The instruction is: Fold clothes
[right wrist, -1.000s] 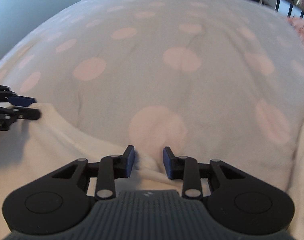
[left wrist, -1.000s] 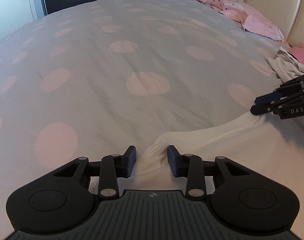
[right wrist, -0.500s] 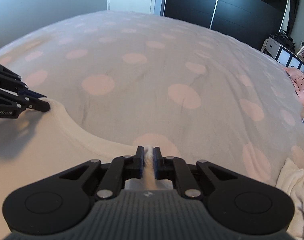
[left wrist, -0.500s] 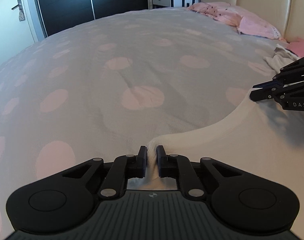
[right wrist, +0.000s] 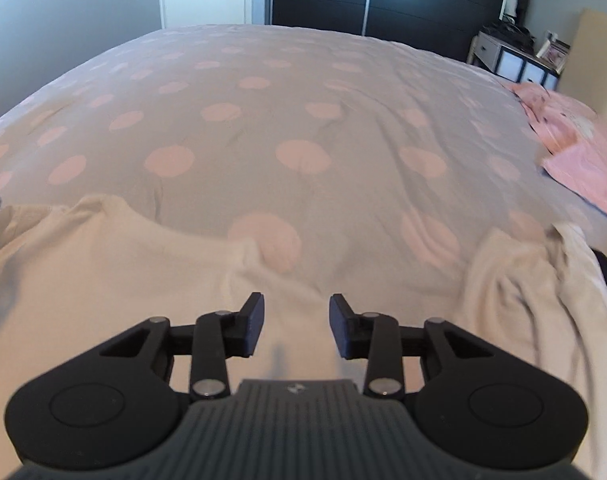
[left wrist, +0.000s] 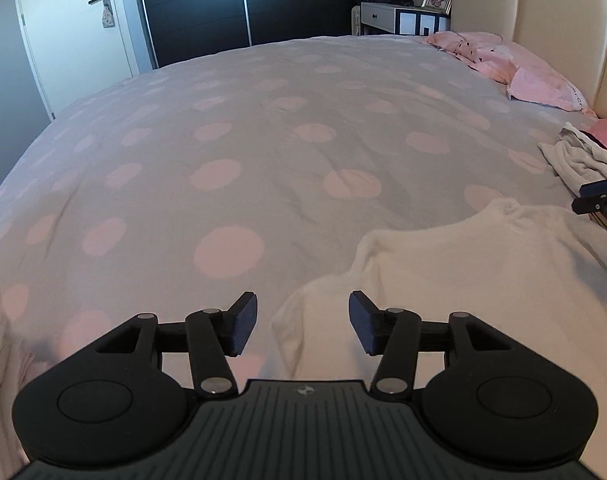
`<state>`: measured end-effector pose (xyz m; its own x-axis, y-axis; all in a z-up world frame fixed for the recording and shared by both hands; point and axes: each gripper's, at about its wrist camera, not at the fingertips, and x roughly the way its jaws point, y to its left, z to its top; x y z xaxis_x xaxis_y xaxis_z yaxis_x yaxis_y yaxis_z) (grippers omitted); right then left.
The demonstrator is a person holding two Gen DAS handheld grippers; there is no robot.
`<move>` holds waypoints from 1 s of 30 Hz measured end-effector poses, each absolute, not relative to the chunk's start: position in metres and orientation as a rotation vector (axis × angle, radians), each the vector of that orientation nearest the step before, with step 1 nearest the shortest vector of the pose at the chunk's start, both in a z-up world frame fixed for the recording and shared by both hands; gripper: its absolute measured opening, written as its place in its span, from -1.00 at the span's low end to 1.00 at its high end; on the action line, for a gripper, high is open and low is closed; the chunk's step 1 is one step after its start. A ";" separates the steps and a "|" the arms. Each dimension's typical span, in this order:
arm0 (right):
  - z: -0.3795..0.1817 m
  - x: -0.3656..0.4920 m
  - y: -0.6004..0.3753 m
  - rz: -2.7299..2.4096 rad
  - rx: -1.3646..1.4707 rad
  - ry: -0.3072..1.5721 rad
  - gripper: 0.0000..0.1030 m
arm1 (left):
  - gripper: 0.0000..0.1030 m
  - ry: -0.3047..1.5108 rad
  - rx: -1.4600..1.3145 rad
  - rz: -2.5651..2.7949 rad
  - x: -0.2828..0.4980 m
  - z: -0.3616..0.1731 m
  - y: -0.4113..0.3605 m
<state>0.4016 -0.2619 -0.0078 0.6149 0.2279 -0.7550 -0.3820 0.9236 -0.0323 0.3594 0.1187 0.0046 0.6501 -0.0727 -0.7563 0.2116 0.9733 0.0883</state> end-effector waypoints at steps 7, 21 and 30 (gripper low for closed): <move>0.020 0.313 -0.304 0.306 -0.175 0.883 -0.24 | -0.05 0.890 0.157 -0.069 0.271 0.033 0.150; 0.010 0.127 -0.358 0.371 -0.251 0.976 -0.14 | -0.05 1.036 0.154 -0.023 0.115 0.022 0.169; -0.039 0.111 -0.369 0.390 -0.267 1.030 -0.14 | -0.05 1.149 0.149 0.023 0.075 -0.026 0.174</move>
